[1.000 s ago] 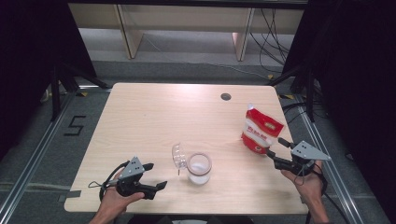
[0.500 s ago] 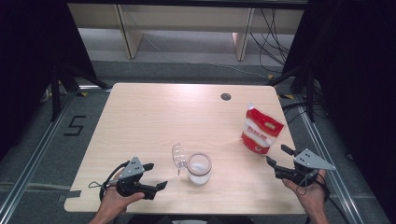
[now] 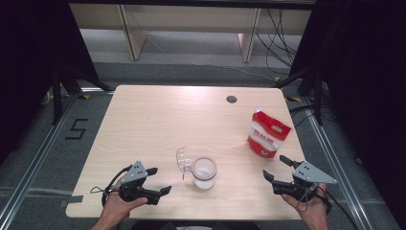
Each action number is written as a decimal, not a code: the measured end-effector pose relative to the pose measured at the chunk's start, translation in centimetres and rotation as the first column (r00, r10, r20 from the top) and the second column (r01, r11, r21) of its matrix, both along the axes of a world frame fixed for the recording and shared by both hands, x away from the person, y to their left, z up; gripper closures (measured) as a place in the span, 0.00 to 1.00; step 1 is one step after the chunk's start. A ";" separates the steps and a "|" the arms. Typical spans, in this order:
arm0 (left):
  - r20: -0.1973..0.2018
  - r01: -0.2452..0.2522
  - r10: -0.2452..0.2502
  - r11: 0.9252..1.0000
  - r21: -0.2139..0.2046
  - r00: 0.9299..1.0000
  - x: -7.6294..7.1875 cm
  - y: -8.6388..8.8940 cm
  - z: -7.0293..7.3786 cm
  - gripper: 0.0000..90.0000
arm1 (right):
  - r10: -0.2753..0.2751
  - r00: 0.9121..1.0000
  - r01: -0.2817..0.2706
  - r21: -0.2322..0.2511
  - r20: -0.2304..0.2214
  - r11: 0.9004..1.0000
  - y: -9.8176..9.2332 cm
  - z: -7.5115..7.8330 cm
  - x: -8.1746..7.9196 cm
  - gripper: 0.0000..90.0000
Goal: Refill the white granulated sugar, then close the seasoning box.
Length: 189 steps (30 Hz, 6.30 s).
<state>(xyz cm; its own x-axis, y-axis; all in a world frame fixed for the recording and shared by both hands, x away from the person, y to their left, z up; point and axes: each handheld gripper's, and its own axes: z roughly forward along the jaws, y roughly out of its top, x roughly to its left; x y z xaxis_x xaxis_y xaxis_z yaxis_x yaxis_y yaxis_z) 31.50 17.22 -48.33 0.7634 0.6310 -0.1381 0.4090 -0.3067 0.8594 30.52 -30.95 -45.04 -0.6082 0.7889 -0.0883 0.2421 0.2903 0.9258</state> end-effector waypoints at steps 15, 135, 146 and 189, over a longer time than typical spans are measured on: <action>-0.012 -0.017 0.017 1.000 -0.016 1.000 -0.1 -0.1 0.4 0.17 | 0.078 0.997 -0.079 -0.047 -0.027 0.996 1.1 -1.6 -1.5 0.24; 0.191 0.120 -0.113 0.992 -0.029 0.975 0.9 -4.7 5.5 0.98 | 0.088 0.995 -0.095 -0.171 -0.050 0.981 1.5 -2.6 -4.1 0.27; 0.171 0.128 -0.118 0.991 -0.049 0.978 0.6 -5.3 5.6 0.96 | 0.079 0.995 -0.088 -0.163 -0.061 0.983 1.6 -2.7 -4.1 0.27; 0.009 0.007 -0.007 0.996 -0.092 1.000 -2.2 -0.2 2.6 0.18 | 0.088 0.995 -0.095 -0.163 -0.053 0.982 1.2 -2.9 -3.8 0.26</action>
<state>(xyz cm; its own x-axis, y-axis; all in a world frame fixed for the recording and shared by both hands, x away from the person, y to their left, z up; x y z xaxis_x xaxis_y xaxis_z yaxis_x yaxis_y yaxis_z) 29.25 16.99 -45.76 0.7692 0.6106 -0.1886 0.3994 -0.2289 0.8877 26.71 -29.78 -47.95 -0.6836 0.7064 -0.1835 0.2481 0.4614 0.8518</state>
